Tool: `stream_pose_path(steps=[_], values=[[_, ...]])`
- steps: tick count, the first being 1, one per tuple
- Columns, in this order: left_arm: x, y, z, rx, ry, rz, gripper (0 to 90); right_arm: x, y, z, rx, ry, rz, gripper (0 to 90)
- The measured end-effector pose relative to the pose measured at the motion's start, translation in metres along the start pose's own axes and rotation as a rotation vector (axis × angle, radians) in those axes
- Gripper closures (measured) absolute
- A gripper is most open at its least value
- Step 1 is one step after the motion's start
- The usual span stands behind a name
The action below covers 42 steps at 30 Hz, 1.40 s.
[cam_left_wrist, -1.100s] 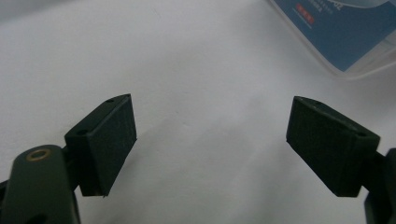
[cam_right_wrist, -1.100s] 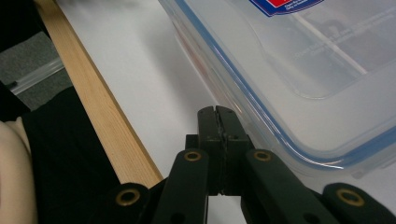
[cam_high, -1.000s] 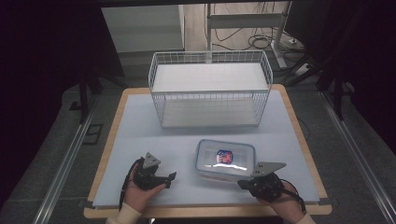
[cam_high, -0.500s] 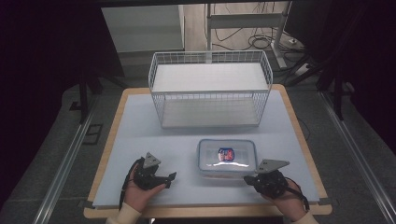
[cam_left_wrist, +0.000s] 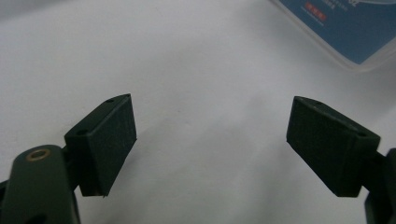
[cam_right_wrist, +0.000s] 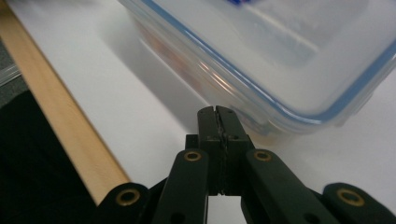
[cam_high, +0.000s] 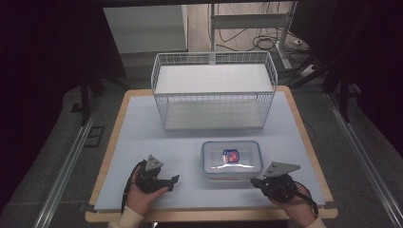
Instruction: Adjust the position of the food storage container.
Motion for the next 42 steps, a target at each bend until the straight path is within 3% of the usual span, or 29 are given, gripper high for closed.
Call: stream_pose_path(steps=[4, 9, 13, 16, 21, 28, 35, 42], values=[[0.0, -0.002, -0.001, -0.001, 0.006, -0.006, 15.8, 0.017, 0.002, -0.019, -0.035, 0.064, 0.014, 89.7], [0.0, -0.002, -0.001, -0.003, 0.008, -0.009, 15.8, 0.039, 0.027, -0.029, -0.112, 0.08, 0.051, 89.7], [0.0, -0.001, 0.0, -0.006, 0.009, -0.011, 15.8, 0.052, 0.057, -0.02, -0.166, 0.066, 0.105, 89.7], [0.0, -0.001, 0.0, -0.005, 0.01, -0.015, 15.9, 0.053, 0.068, -0.013, -0.182, 0.058, 0.128, 89.7], [-0.001, -0.003, -0.001, -0.002, 0.005, -0.01, 15.8, 0.033, 0.083, 0.006, -0.194, -0.014, 0.154, 89.7], [0.0, -0.002, 0.0, 0.008, 0.002, -0.011, 15.8, 0.017, 0.088, 0.015, -0.185, -0.058, 0.169, 89.7], [-0.001, -0.003, 0.0, 0.005, 0.002, -0.012, 15.8, 0.018, 0.082, 0.023, -0.165, -0.08, 0.149, 89.7], [0.0, -0.004, 0.0, 0.005, 0.003, -0.009, 15.8, 0.018, 0.078, 0.028, -0.181, -0.108, 0.128, 89.7]])
Point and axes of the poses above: each handheld gripper's, and its own axes: z roughly forward along the jaws, x roughly out of its top, y roughly to its right, the point moved 2 cm from there along z, roughly forward along the jaws
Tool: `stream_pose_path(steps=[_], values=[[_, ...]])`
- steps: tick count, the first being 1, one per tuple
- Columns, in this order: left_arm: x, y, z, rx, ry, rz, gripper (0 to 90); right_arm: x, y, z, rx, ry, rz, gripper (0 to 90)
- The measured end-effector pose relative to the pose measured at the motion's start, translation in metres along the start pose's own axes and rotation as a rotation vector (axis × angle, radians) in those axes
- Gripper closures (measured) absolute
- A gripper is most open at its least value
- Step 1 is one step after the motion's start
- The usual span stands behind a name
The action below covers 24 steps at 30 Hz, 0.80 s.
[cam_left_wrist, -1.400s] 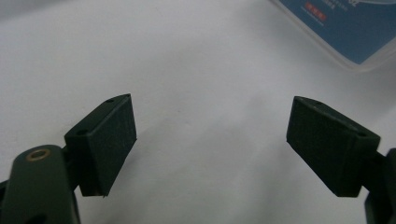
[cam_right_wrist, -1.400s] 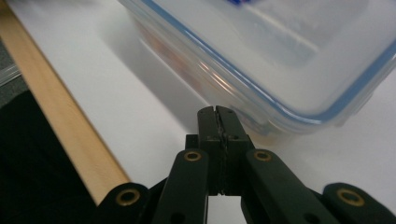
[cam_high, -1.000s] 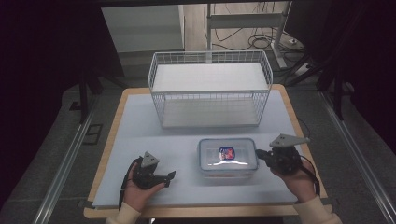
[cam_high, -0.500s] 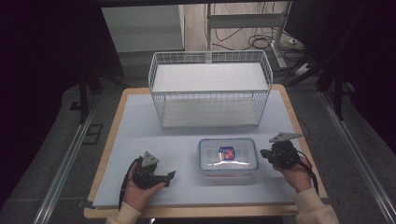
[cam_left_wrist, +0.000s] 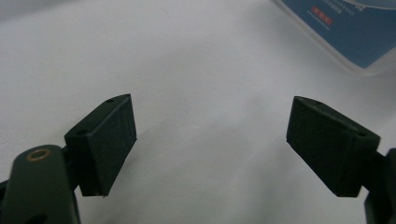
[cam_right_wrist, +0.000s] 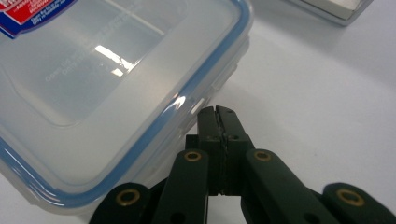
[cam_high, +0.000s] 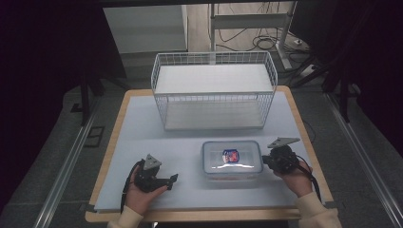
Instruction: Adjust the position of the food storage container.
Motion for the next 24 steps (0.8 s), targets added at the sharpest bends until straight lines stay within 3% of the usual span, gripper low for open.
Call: stream_pose_path(steps=[15, 24], values=[[0.001, -0.005, -0.002, 0.007, 0.009, -0.015, 15.8, 0.005, -0.015, 0.007, 0.026, 0.011, -0.025, 89.7], [0.001, -0.011, -0.007, 0.011, 0.031, -0.052, 15.8, 0.014, -0.031, 0.016, 0.045, 0.028, -0.041, 89.7]])
Point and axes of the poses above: each handheld gripper's, and its own axes: z roughly forward along the jaws, x roughly out of its top, y roughly to its right, the point moved 2 cm from there along z, roughly forward along the jaws
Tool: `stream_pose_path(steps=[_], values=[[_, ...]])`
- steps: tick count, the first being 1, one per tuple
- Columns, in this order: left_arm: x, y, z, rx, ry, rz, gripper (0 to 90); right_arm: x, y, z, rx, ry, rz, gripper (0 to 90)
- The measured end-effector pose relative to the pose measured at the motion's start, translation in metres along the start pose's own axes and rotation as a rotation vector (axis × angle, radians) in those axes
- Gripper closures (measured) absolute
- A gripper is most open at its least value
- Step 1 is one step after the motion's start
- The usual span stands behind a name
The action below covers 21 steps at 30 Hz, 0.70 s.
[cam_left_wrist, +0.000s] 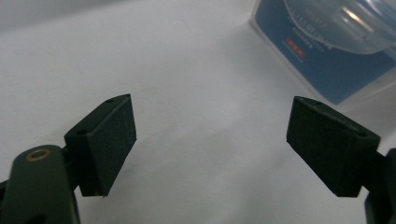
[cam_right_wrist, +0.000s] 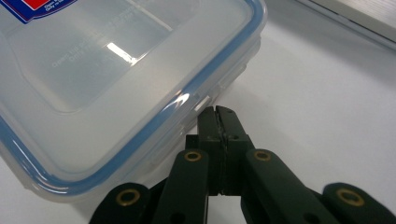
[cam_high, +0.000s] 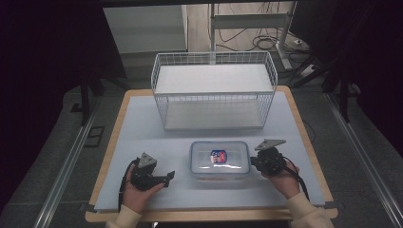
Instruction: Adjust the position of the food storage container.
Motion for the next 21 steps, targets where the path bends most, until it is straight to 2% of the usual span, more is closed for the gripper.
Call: stream_pose_path(steps=[7, 12, 21], values=[[0.0, -0.002, 0.001, 0.003, -0.003, 0.002, 15.8, 0.006, -0.007, 0.007, 0.012, 0.018, -0.003, 89.7], [-0.001, -0.006, 0.0, 0.002, -0.001, -0.014, 15.8, 0.009, -0.01, 0.01, 0.023, 0.021, -0.009, 89.7], [0.0, -0.011, -0.005, -0.001, 0.024, -0.043, 16.1, 0.003, 0.012, -0.009, 0.018, 0.096, 0.063, 89.6]])
Point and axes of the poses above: each handheld gripper's, and its own axes: z roughly forward along the jaws, x roughly out of its top, y roughly to its right, the point moved 2 cm from there along z, roughly forward along the jaws
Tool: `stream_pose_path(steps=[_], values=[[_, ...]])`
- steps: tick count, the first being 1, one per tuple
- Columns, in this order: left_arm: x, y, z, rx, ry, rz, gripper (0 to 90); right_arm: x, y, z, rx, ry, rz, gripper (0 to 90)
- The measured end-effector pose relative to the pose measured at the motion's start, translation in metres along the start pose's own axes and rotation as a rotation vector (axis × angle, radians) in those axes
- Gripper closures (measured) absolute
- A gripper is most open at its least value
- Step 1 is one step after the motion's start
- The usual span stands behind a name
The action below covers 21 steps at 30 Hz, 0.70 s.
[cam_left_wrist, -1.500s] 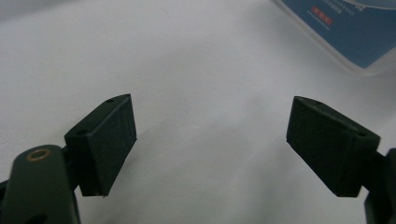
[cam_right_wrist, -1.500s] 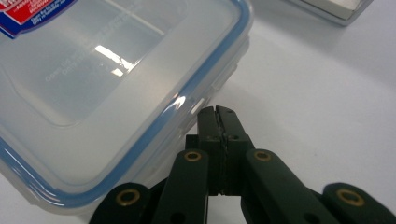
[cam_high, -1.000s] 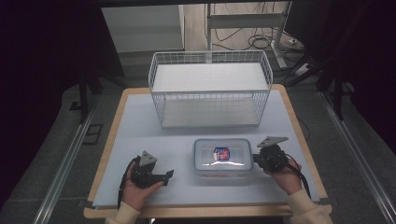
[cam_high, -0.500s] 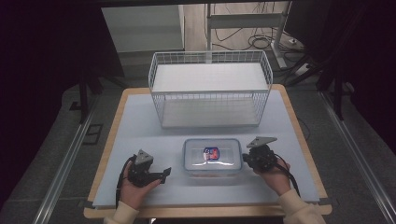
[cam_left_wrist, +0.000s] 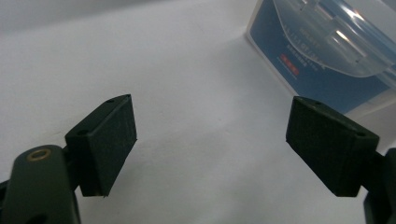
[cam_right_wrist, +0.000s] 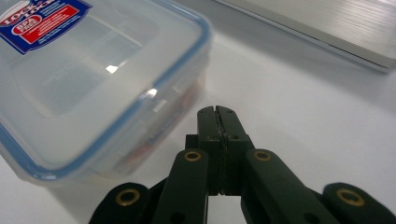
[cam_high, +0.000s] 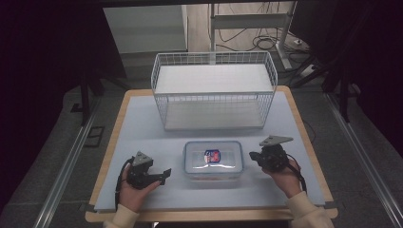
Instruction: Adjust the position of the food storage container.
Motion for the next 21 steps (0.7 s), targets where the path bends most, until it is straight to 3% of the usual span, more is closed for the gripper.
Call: stream_pose_path(steps=[8, 9, 11, 13, 18, 21], values=[[0.009, 0.002, -0.004, -0.001, 0.053, -0.014, 17.6, -0.013, 0.018, -0.013, 0.028, 0.022, 0.061, 81.8], [0.01, 0.003, -0.004, -0.002, 0.055, -0.007, 17.3, -0.014, 0.02, -0.015, 0.037, 0.026, 0.072, 77.4], [0.012, 0.005, -0.004, -0.008, 0.054, -0.006, 16.2, -0.014, 0.023, -0.016, 0.058, 0.033, 0.087, 59.4], [0.014, 0.006, -0.005, -0.002, 0.058, -0.002, 15.9, -0.015, 0.024, -0.016, 0.048, 0.033, 0.096, 47.8], [0.02, 0.008, -0.011, -0.045, 0.034, -0.041, 17.0, -0.014, 0.024, -0.02, 0.067, 0.072, 0.118, 32.0], [0.022, 0.007, -0.013, -0.091, 0.025, -0.075, 17.5, -0.011, 0.023, -0.023, 0.09, 0.109, 0.115, 28.9]])
Point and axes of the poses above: each handheld gripper's, and its own axes: z roughly forward along the jaws, x roughly out of its top, y roughly to its right, the point moved 2 cm from there along z, roughly forward along the jaws
